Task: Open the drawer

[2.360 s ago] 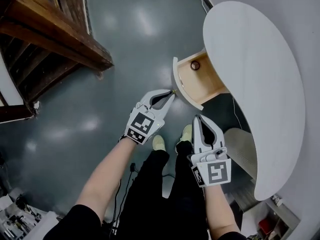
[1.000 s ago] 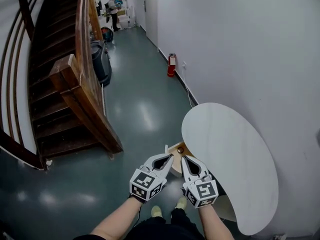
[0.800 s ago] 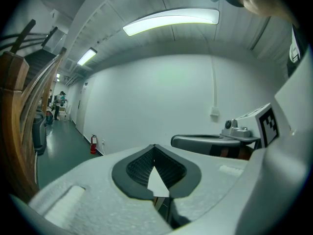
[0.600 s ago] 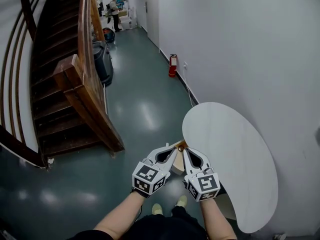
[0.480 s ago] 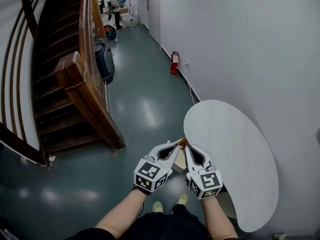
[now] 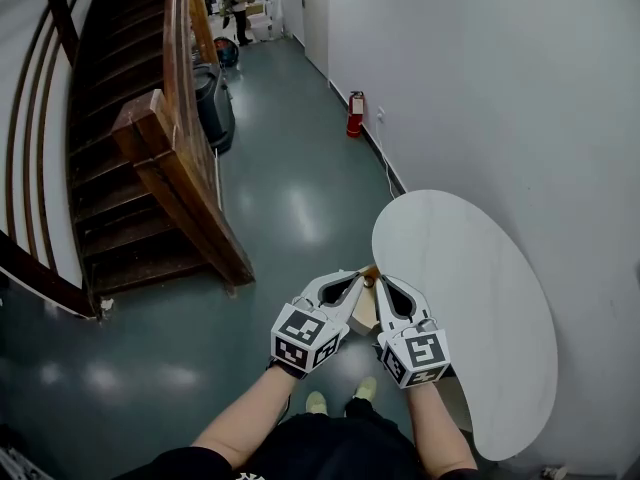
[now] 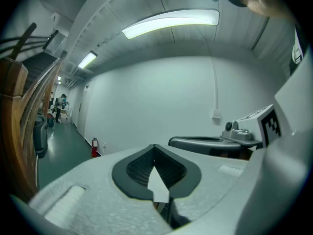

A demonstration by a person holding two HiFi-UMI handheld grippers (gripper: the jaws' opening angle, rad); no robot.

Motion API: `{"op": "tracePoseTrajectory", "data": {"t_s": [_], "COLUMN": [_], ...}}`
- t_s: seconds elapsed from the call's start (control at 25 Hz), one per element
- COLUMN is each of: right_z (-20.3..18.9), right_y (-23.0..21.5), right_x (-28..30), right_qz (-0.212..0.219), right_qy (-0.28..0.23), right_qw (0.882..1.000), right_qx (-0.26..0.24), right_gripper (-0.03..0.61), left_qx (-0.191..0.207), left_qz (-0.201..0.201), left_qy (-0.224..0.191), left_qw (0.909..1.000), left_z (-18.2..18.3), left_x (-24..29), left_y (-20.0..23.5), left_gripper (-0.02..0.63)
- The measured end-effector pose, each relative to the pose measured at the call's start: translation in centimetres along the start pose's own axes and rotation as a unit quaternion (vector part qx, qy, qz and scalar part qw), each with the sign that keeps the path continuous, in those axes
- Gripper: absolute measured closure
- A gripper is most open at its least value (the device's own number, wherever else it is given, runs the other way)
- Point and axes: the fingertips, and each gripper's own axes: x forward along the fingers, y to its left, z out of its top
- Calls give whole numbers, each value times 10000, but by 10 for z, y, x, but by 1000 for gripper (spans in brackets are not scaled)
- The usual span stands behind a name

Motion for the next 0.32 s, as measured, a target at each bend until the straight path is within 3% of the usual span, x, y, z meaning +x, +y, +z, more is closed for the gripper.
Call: {"op": "tracePoseTrajectory", "data": {"t_s": [0.32], "right_z": [-1], "right_y": [-1], "right_x": [1], "right_qz": [17], "right_qy": [29], "right_qw": [10000], "right_qx": [-41], "right_gripper": [565], "left_qx": [-5], "left_qz": [14], "left_qy": [-4], "left_qw": [10000], "left_z": [-1], "left_x": [4], "left_y": [0], "left_gripper": [604]}}
